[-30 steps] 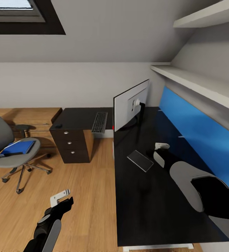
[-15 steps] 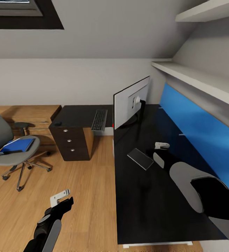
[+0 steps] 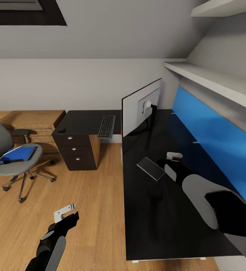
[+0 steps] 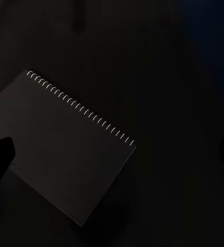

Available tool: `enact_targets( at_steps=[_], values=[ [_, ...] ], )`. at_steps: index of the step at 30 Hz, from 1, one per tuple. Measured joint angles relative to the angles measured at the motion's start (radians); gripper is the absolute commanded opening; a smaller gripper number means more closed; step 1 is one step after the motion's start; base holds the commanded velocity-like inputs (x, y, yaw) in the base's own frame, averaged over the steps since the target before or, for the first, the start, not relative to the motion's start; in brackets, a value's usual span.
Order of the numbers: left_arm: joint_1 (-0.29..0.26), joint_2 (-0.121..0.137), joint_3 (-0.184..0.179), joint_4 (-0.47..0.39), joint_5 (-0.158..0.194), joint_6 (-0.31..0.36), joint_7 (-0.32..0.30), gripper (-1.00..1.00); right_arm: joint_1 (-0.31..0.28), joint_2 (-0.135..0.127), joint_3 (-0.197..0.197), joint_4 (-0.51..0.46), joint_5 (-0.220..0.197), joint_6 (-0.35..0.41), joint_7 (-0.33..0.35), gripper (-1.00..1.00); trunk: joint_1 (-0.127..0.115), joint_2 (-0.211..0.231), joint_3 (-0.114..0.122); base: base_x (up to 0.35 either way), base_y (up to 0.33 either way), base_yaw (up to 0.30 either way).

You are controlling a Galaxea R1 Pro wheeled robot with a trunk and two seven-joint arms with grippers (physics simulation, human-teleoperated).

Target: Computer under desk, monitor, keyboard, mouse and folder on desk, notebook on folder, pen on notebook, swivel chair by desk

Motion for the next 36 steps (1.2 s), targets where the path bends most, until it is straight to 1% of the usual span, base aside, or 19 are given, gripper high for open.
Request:
enact_targets(
  at_steps=[24,36],
  values=[
    [0.000,0.000,0.000,0.000,0.000,0.000,0.000,1.00,0.008,0.000,0.001,-0.002,0.000,-0.008,0.000,1.00,0.000,0.000,-0.037,0.000,0.000,0.000],
    [0.000,0.000,0.000,0.000,0.000,0.000,0.000,1.00,0.008,0.001,0.002,-0.005,0.000,-0.007,0.000,1.00,0.000,0.000,-0.042,0.000,0.000,0.000]
  ],
)
